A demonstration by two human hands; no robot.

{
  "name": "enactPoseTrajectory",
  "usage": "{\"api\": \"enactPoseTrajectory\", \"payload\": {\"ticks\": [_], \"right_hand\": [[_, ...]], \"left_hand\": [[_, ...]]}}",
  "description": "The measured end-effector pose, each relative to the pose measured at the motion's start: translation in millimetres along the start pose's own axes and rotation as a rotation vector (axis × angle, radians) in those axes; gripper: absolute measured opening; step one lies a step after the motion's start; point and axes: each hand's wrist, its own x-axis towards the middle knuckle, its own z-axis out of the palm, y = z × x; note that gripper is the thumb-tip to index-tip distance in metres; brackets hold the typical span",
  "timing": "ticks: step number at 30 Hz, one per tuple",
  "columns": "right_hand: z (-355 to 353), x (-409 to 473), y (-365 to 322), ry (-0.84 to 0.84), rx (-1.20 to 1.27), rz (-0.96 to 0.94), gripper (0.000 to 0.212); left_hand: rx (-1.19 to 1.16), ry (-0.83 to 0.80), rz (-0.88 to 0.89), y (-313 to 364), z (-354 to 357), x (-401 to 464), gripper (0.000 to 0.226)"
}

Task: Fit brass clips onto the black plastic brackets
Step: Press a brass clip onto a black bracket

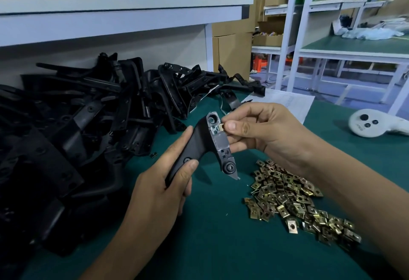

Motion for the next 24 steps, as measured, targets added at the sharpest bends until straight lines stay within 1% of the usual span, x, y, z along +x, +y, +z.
{"api": "enactPoseTrajectory", "payload": {"ticks": [7,11,12,14,15,16,17,19,20,22,24], "right_hand": [[-2.8,-0.9,-0.9,-0.074,-0.015,-0.008,0.007],[-5.1,-4.5,-4.4,-0.185,0.089,0.097,0.005],[-5.0,-4.8,-5.5,-0.222,0.113,0.146,0.007],[-4.0,-4.9,-5.7,-0.282,0.111,0.236,0.031],[-3.4,-4.9,-5.2,-0.292,0.084,0.259,0.039],[-2.5,-4.8,-5.4,-0.290,0.052,0.266,0.041],[-2.6,-4.6,-5.5,-0.282,0.018,0.257,0.038],[-4.2,-4.6,-6.5,-0.246,-0.047,0.214,0.019],[-4.8,-5.1,-7.7,-0.238,-0.075,0.189,0.013],[-6.2,-5.4,-8.8,-0.244,-0.125,0.141,0.013],[-4.1,-5.3,-10.1,-0.260,-0.160,0.099,0.016]], "left_hand": [[-0.010,-0.047,0.007,2.5,0.2,0.1,0.052],[-0.050,-0.138,0.030,3.8,0.4,-0.2,0.053],[-0.039,-0.151,0.040,3.9,0.6,-0.4,0.054],[0.009,-0.154,0.059,4.4,0.9,-0.9,0.056],[0.038,-0.150,0.063,4.9,0.8,-1.2,0.056],[0.070,-0.144,0.064,5.2,0.7,-1.4,0.057],[0.102,-0.137,0.063,5.4,0.5,-1.4,0.057],[0.157,-0.123,0.059,6.0,0.3,-1.9,0.058],[0.175,-0.119,0.062,7.0,0.8,-2.3,0.058],[0.171,-0.117,0.092,10.2,3.2,-2.8,0.060],[0.118,-0.106,0.126,11.8,4.5,-2.9,0.069]]}}
